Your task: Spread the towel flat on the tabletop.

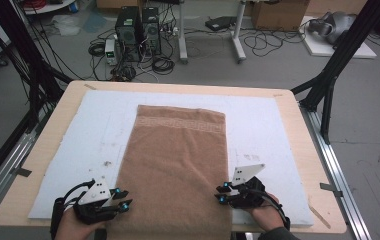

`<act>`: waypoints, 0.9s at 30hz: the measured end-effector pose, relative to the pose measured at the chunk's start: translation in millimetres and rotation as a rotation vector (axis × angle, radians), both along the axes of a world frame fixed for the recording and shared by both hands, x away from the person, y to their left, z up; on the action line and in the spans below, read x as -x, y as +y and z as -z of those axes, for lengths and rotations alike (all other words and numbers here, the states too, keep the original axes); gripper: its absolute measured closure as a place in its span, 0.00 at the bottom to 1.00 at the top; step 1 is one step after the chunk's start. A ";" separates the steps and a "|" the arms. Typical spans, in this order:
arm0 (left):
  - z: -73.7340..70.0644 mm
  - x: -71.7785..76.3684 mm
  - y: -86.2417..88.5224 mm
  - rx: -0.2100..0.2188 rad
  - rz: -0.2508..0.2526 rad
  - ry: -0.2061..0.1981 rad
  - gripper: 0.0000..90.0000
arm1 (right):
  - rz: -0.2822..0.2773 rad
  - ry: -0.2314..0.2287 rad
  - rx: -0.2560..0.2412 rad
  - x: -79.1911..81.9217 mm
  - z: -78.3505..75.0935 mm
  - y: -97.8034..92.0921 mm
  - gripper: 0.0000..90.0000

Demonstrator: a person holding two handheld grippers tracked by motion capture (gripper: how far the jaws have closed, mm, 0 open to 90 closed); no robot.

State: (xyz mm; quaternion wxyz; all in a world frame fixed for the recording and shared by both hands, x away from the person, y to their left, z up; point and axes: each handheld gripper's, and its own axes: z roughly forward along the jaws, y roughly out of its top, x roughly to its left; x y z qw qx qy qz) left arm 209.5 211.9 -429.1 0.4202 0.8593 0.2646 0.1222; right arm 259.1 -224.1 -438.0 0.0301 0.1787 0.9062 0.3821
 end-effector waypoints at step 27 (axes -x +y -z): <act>-25.2 -56.0 5.5 0.106 -0.106 -0.009 0.39 | 0.190 -0.019 -0.138 -49.7 -26.7 -24.0 0.38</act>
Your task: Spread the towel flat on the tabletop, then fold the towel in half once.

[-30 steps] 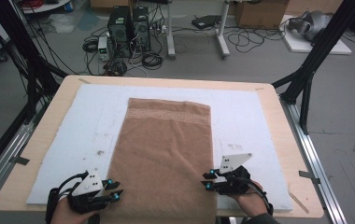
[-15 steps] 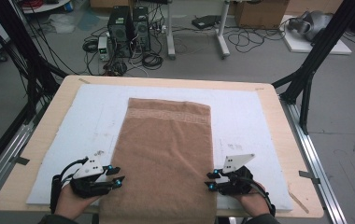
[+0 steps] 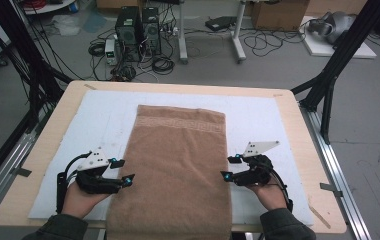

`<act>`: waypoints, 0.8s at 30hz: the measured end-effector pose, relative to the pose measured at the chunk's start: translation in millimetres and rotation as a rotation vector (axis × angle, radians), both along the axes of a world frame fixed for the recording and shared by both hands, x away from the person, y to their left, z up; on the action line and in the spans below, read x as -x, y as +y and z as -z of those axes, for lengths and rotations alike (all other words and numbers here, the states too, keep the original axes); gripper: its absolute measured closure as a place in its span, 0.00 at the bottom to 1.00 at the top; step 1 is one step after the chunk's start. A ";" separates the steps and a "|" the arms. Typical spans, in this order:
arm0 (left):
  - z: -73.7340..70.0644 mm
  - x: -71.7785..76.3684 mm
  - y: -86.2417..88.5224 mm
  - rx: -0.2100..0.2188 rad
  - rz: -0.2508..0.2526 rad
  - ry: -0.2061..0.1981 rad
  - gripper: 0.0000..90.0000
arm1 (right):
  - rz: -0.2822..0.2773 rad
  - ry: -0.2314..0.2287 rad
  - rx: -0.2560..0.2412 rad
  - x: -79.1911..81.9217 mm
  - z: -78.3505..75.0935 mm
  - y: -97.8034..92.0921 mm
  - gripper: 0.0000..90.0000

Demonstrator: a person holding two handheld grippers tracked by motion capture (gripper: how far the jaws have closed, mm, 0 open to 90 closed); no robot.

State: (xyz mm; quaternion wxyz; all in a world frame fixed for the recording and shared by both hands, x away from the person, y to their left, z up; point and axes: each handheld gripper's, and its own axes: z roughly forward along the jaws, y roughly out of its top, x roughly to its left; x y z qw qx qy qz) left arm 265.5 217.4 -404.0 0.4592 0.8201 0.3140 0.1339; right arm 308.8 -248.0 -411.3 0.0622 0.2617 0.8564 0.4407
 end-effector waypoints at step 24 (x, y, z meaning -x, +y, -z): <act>-7.4 -27.4 0.5 -0.027 -0.033 0.002 0.36 | -0.009 -0.020 0.048 -21.9 -10.2 15.5 0.33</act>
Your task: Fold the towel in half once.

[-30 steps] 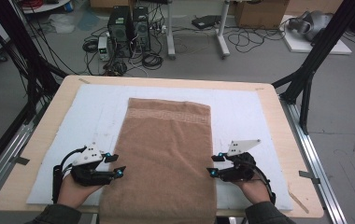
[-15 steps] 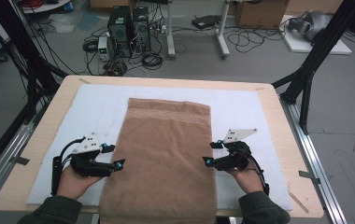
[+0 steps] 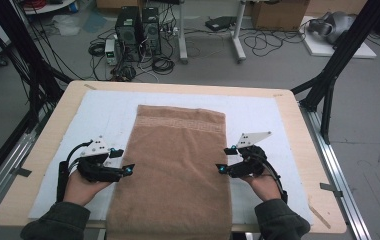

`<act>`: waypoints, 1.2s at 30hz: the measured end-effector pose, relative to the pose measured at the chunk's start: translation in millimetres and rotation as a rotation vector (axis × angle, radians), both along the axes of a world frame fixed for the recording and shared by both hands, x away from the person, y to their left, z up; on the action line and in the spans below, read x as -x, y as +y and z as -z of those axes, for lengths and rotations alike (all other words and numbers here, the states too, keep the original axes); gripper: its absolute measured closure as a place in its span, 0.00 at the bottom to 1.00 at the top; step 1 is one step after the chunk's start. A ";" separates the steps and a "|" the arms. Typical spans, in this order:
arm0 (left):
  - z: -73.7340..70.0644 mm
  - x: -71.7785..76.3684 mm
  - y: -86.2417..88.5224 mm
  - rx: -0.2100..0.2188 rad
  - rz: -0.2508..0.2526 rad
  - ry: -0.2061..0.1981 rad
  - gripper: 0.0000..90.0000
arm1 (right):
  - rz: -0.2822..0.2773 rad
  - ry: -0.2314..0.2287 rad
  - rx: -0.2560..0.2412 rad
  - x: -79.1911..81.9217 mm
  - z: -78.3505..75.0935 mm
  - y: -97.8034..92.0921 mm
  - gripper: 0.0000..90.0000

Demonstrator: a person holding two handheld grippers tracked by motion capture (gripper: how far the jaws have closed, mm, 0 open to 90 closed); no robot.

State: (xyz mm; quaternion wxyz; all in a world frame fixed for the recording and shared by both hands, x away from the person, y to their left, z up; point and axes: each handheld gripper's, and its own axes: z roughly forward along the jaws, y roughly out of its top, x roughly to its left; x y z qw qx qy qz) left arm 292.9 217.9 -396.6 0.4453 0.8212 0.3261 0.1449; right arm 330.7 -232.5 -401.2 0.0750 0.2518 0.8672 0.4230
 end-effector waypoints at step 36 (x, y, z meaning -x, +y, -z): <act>42.5 -129.0 -17.2 -0.149 -0.133 0.107 0.70 | 0.231 0.068 0.144 -118.4 38.0 3.4 0.53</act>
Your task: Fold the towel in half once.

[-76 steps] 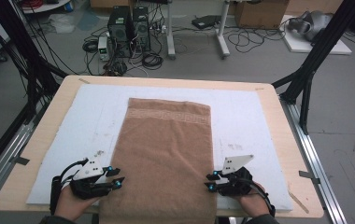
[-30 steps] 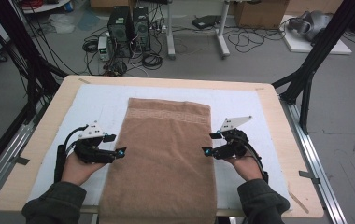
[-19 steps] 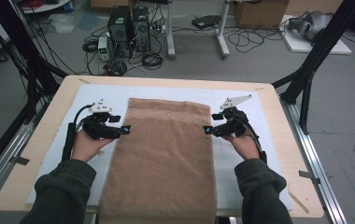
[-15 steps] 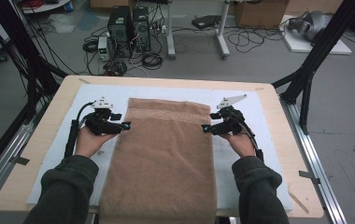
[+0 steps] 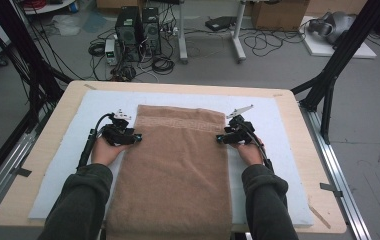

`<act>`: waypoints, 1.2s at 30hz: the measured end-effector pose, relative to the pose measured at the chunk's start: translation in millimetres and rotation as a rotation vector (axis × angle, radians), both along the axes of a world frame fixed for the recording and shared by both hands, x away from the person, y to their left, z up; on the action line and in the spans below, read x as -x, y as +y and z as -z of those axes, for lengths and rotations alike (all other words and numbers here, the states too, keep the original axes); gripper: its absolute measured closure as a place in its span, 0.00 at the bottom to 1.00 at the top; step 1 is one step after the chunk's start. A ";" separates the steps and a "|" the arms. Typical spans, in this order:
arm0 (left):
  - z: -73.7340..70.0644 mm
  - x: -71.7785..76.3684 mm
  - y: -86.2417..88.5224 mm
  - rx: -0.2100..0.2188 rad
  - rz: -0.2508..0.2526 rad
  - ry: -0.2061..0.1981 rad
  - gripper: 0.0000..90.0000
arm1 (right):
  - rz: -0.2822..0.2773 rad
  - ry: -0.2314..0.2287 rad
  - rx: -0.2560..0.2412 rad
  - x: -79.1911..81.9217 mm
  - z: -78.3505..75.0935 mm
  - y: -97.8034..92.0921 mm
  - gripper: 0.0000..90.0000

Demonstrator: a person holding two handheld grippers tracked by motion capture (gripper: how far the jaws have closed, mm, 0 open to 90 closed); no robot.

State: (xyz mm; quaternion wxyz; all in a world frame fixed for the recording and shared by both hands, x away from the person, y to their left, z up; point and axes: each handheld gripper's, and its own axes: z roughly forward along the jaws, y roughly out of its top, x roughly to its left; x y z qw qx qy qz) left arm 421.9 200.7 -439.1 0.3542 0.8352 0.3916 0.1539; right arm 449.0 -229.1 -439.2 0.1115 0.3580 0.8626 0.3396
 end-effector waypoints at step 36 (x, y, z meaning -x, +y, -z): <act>-12.7 129.8 34.4 0.070 0.150 -0.094 0.92 | -0.268 0.037 -0.111 116.0 -29.2 -13.8 0.92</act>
